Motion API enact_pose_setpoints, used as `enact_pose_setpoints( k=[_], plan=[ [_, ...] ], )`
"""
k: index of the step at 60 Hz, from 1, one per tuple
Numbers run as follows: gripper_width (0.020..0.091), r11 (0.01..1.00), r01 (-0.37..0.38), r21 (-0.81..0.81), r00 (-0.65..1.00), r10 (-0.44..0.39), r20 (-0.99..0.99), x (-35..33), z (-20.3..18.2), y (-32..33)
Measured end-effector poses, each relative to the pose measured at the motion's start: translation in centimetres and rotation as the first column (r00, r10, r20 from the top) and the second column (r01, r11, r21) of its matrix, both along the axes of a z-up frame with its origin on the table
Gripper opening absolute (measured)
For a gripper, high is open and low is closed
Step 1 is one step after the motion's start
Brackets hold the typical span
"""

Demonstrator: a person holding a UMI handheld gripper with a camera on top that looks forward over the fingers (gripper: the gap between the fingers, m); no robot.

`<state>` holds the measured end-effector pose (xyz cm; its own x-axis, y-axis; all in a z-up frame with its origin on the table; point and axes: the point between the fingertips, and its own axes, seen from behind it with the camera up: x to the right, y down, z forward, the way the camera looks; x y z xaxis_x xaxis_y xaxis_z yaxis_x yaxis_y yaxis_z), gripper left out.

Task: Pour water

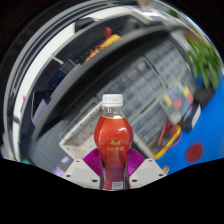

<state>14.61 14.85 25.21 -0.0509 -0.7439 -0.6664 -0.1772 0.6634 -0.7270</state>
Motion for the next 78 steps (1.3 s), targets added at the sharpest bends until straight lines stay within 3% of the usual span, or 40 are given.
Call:
enact_pose_setpoints(
  k=[10,17,26,41,46,52,53,55,58,64,66,68,69,72,78],
  plan=[
    [0.0288,0.888,0.043,-0.459,0.999,-0.045,0.008,0.3,-0.8,-8.1],
    [0.0290,0.782,0.069,-0.619,0.995,-0.097,-0.011,0.2,-3.5,-13.3],
    [0.0288,0.731,0.042,-0.681,0.990,-0.123,-0.071,-0.2,-9.2,-17.8],
    [0.0294,0.747,-0.005,-0.665,0.987,-0.101,-0.122,0.0,-16.2,-19.9],
    [0.0304,0.763,0.039,-0.645,0.993,-0.101,-0.061,0.0,-15.7,-20.0],
    [0.0304,0.764,0.038,-0.644,0.995,-0.091,-0.050,-0.2,-15.8,-19.9],
    [0.0354,0.764,0.037,-0.644,0.994,-0.092,-0.051,-0.3,-15.8,-19.9],
    [0.0336,0.763,0.034,-0.645,0.994,-0.094,-0.059,-0.3,-15.8,-19.8],
    [0.0397,0.763,0.028,-0.646,0.992,-0.098,-0.073,-0.2,-15.8,-19.9],
    [0.0456,0.765,0.029,-0.643,0.988,-0.118,-0.097,-0.2,-15.9,-20.0],
    [0.0566,0.772,0.024,-0.636,0.987,-0.119,-0.108,-0.3,-16.1,-19.9],
    [0.0606,0.775,0.016,-0.632,0.985,-0.121,-0.124,-0.5,-16.6,-19.9],
    [0.0689,0.778,0.011,-0.629,0.984,-0.122,-0.133,-0.6,-16.8,-19.9],
    [0.0799,0.783,0.001,-0.622,0.979,-0.126,-0.158,-1.2,-17.4,-19.8],
    [0.0796,0.786,0.003,-0.619,0.973,-0.146,-0.181,-3.0,-17.8,-20.0]
  ],
)
